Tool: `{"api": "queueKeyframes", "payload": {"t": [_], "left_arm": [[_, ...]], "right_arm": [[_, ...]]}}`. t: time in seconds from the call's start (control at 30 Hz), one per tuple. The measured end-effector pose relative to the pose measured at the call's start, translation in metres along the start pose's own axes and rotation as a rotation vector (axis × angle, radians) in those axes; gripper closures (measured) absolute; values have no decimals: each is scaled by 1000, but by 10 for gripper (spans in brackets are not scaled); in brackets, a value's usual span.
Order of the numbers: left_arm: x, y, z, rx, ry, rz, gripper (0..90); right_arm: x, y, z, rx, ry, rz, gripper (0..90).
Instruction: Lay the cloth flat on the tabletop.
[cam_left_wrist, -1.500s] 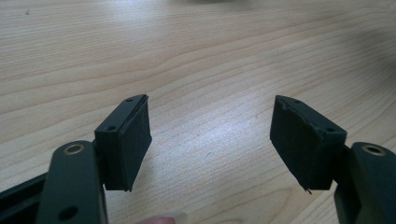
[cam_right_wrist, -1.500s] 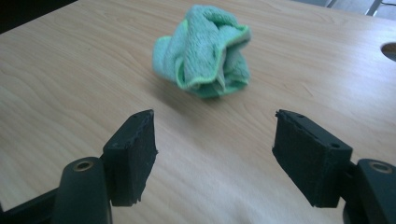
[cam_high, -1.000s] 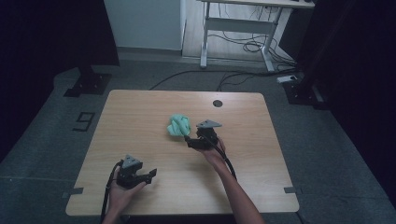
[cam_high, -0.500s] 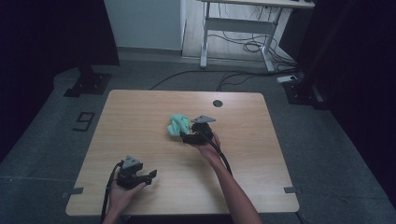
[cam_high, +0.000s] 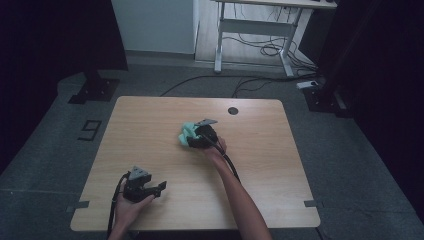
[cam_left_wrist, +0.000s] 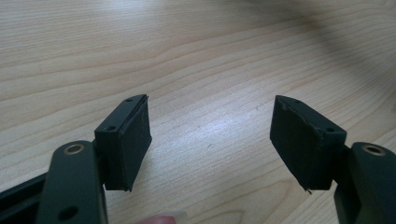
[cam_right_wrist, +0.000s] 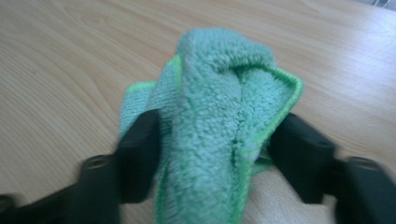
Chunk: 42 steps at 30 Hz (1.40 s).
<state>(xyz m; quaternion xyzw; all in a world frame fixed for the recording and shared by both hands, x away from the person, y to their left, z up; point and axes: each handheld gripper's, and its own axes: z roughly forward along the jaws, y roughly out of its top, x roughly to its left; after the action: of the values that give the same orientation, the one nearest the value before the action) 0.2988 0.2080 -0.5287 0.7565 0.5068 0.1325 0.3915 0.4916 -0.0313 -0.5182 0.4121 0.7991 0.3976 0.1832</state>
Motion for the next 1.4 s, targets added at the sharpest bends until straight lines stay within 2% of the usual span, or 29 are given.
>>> {"api": "queueKeyframes", "payload": {"t": [0.1, 0.13, 0.17, 0.2, 0.27, 0.63, 0.67, 0.7, 0.83, 1.13, 1.4], "left_arm": [[1, 0, 0, -1, 3, -2, 291], [1, 0, 0, -1, 3, -2, 291], [2, 0, -1, -1, 4, -1, 291], [2, 0, 0, 0, 6, -1, 291], [2, 0, 0, 0, 7, -1, 292], [-2, -1, 3, 11, 17, 4, 290], [-2, -1, 3, 11, 17, 4, 290], [-3, -1, 4, 15, 16, 6, 290], [-5, -1, 6, 18, 13, 12, 290], [-7, -1, 3, 7, 7, 7, 291], [-8, -2, 5, 15, 8, 11, 291]], "right_arm": [[0, -2, 5, 24, 10, 1, 662], [0, -2, 5, 24, 10, 1, 662], [-1, -3, 4, 34, 20, 0, 726], [-2, -4, 2, 29, 21, 1, 741], [-3, -4, -1, 24, 31, 7, 749], [-9, -18, -52, -61, 109, 7, 773], [-9, -18, -52, -61, 109, 7, 773], [-10, -21, -61, -78, 126, 13, 775], [-12, -28, -78, -108, 149, 13, 776], [-11, -55, -113, -146, 175, 19, 774], [-10, -75, -133, -180, 203, 20, 772]]}}
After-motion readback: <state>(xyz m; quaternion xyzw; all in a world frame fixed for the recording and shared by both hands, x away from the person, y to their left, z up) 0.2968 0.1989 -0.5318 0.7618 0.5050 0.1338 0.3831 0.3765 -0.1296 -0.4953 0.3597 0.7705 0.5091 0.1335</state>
